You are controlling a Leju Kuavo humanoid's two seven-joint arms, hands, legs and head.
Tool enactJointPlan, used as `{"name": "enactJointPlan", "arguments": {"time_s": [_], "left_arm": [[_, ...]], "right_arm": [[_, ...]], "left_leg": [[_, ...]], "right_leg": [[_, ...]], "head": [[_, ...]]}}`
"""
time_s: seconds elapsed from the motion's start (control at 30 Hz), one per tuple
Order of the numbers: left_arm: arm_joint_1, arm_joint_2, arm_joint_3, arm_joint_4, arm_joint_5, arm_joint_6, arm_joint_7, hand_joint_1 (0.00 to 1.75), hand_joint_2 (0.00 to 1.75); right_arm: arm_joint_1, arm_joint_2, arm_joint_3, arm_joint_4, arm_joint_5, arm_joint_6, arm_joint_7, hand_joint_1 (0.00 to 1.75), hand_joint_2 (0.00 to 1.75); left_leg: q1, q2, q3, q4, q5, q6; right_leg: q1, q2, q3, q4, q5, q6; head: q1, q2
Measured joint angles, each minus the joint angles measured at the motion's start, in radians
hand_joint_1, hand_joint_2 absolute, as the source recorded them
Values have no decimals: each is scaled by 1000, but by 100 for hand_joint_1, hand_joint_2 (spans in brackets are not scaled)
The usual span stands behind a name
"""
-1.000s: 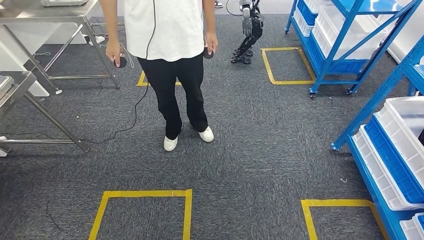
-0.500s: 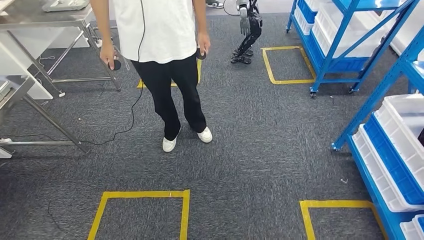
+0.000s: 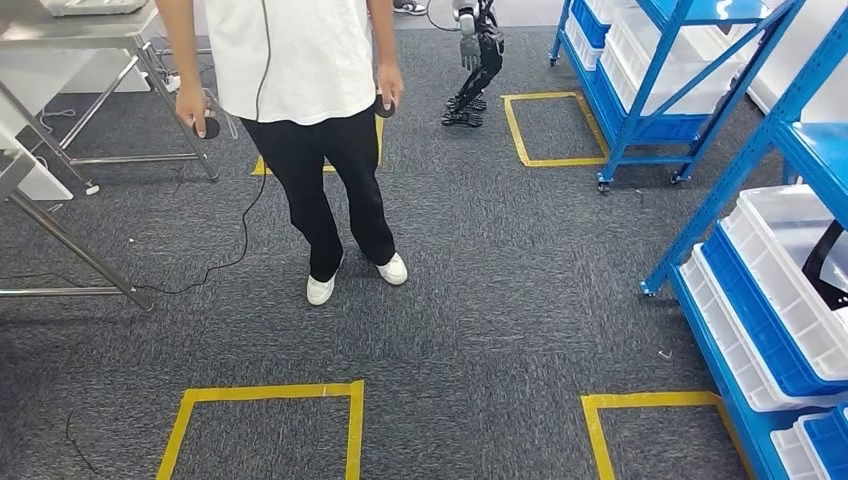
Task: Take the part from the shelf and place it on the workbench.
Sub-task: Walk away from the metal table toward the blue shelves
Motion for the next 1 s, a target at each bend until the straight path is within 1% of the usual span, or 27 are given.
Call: {"name": "enactJointPlan", "arguments": {"time_s": [0.03,0.07,0.1,0.13,0.2,0.23,0.27,0.3,0.33,0.37,0.4,0.43,0.47,0.5,0.57,0.6,0.63,0.7,0.73,0.77,0.8,0.83,0.87,0.9,0.93,0.97,1.0], "left_arm": [[0,0,0,0,0,0,0,0,0],[-1,0,0,0,0,0,0,0,0],[-1,0,0,0,0,0,0,0,0],[-1,0,0,0,0,0,0,0,0],[1,-1,0,0,0,0,0,0,0],[1,-1,0,0,0,0,0,0,0],[1,-1,0,0,0,0,0,0,0],[2,-1,0,0,0,1,0,0,0],[2,-1,0,0,0,1,0,0,0],[2,-1,-1,0,0,1,0,0,0],[1,-1,-1,0,0,2,0,0,0],[1,-1,-1,0,0,2,0,0,0],[0,-1,-1,0,0,2,-1,0,0],[0,-1,-1,0,0,2,-1,0,0],[-1,-1,-2,0,0,2,-1,0,0],[-1,-1,-2,0,0,3,-1,0,0],[-1,-1,-2,0,0,3,-1,0,0],[0,-1,-2,0,0,3,-2,0,0],[2,-1,-3,0,0,3,-2,0,0],[3,-1,-4,0,0,3,-2,0,0],[3,-1,-4,0,0,4,-2,0,0],[3,-1,-5,0,0,4,-2,0,0],[3,-1,-5,0,-1,4,-2,0,0],[2,-1,-5,0,-1,5,-2,0,0],[1,-1,-6,0,-1,5,-2,0,0],[1,-1,-6,0,-1,5,-2,0,0],[1,-2,-6,0,-1,5,-2,0,0]], "right_arm": [[0,0,0,0,0,0,0,0,0],[-1,0,0,0,0,0,1,0,0],[-1,0,0,0,0,0,1,0,0],[-2,0,0,0,0,0,1,0,0],[-2,1,0,0,-1,1,0,0,0],[-1,1,0,0,-1,1,0,0,0],[-1,1,0,0,-1,1,0,0,0],[0,1,0,0,-1,1,0,0,0],[0,0,0,0,-1,1,0,0,0],[1,-1,1,0,-1,1,0,0,0],[0,-1,1,0,-2,1,0,0,0],[-1,-2,1,0,-2,1,0,0,0],[-1,-2,1,0,-2,1,0,0,0],[-2,-2,1,0,-2,1,0,0,0],[-2,-1,1,0,-2,1,-1,0,0],[-2,0,1,0,-3,1,-1,0,0],[-3,0,1,0,-3,1,-1,0,0],[-3,0,2,0,-3,1,-1,0,0],[-2,0,3,0,-3,1,-1,0,0],[-2,0,4,0,-3,1,-1,0,0],[-2,-1,6,0,-4,2,-1,0,0],[-2,-1,7,0,-4,2,-2,0,0],[-2,0,7,0,-4,2,-2,0,0],[-2,0,8,0,-4,2,-2,0,0],[-3,0,9,0,-4,2,-3,0,0],[-3,-1,9,0,-5,2,-3,0,0],[-4,-1,9,0,-6,2,-4,0,0]], "left_leg": [[1,0,2,-4,4,4],[3,1,4,-9,7,8],[6,2,6,-14,11,13],[8,4,9,-18,14,17],[6,8,8,-18,13,22],[5,10,9,-18,12,23],[4,10,9,-17,11,24],[3,10,11,-17,10,24],[2,10,15,-17,8,24],[2,10,18,-17,6,23],[-1,10,21,-16,2,20],[-2,11,21,-15,-1,16],[-3,12,21,-14,-4,13],[-4,13,21,-14,-6,8],[-3,12,19,-6,-13,-2],[-1,10,10,17,-27,-9],[2,8,-11,61,-52,-17],[15,7,-83,205,-114,-31],[22,7,-118,270,-135,-37],[29,7,-141,306,-138,-43],[35,7,-143,299,-122,-47],[40,7,-123,248,-88,-51],[43,7,-88,172,-48,-54],[44,6,-54,97,-18,-55],[43,5,-29,41,2,-53],[40,4,-16,13,7,-48],[35,3,-15,7,4,-40]], "right_leg": [[0,0,1,-2,0,5],[0,-3,-3,8,-7,9],[1,-7,-15,35,-25,13],[2,-11,-38,85,-54,16],[1,-17,-107,227,-120,21],[1,-17,-134,281,-137,22],[1,-18,-145,301,-134,22],[1,-19,-135,277,-111,21],[1,-20,-105,215,-75,19],[3,-24,-65,134,-38,14],[5,-28,-31,62,-11,9],[7,-31,-8,14,4,4],[10,-32,2,-8,7,-1],[12,-30,2,-11,6,-5],[9,-28,4,-15,8,-14],[6,-27,7,-17,8,-18],[2,-28,9,-19,9,-21],[0,-27,10,-19,7,-25],[0,-26,11,-19,6,-25],[-1,-24,12,-19,4,-24],[-2,-22,14,-19,3,-22],[-4,-20,18,-19,0,-19],[-5,-18,23,-19,-2,-15],[-6,-17,26,-18,-6,-8],[-5,-15,29,-18,-10,-2],[-5,-14,30,-18,-14,5],[-5,-13,31,-19,-17,12]], "head": [[0,0],[1,0],[1,0],[2,0],[2,0],[2,0],[2,0],[2,0],[2,0],[2,0],[2,0],[2,0],[2,0],[1,0],[1,0],[1,0],[0,0],[-2,0],[-2,0],[-2,0],[-2,0],[-2,0],[-2,0],[-2,0],[-2,0],[-1,0],[0,0]]}}
